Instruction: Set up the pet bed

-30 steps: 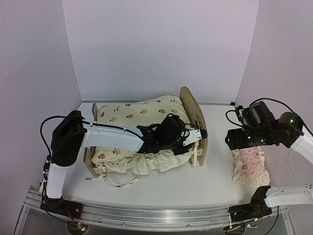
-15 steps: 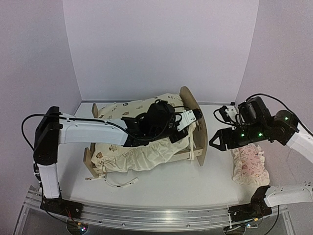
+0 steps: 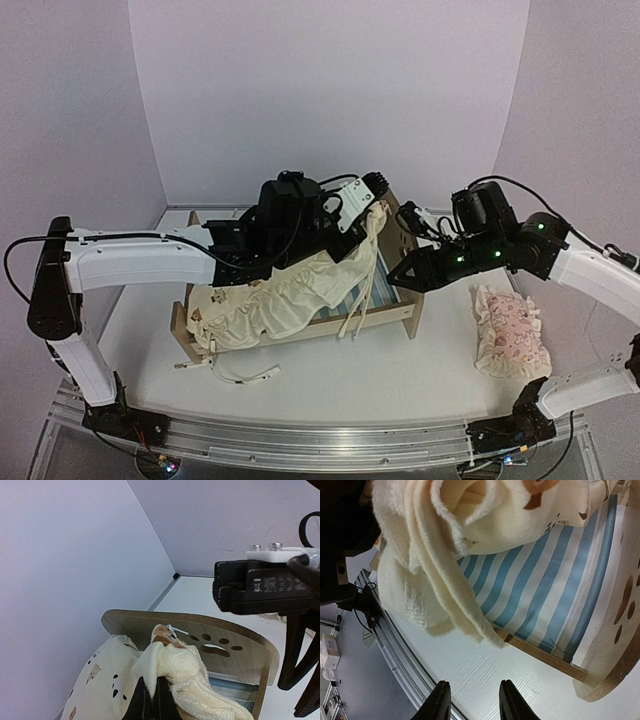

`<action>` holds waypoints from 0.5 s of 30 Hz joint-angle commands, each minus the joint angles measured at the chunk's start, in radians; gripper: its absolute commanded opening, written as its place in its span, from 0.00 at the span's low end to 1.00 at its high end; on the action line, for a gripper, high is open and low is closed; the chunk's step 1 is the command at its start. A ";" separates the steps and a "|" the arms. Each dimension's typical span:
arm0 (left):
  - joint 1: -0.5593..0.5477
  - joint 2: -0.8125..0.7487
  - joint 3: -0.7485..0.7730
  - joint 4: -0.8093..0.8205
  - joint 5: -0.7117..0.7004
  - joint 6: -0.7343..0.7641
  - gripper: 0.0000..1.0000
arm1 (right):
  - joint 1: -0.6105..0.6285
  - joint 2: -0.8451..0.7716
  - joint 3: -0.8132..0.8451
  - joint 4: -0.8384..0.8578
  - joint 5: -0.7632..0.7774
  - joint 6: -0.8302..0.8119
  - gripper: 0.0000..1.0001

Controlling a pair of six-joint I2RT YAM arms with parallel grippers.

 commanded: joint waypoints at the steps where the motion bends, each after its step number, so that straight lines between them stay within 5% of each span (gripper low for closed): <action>1: 0.002 -0.084 -0.012 0.086 -0.027 -0.015 0.00 | 0.010 0.048 0.033 0.080 -0.017 -0.046 0.34; 15: 0.011 -0.107 -0.032 0.091 -0.040 -0.009 0.00 | 0.065 0.155 -0.014 0.112 0.024 -0.125 0.35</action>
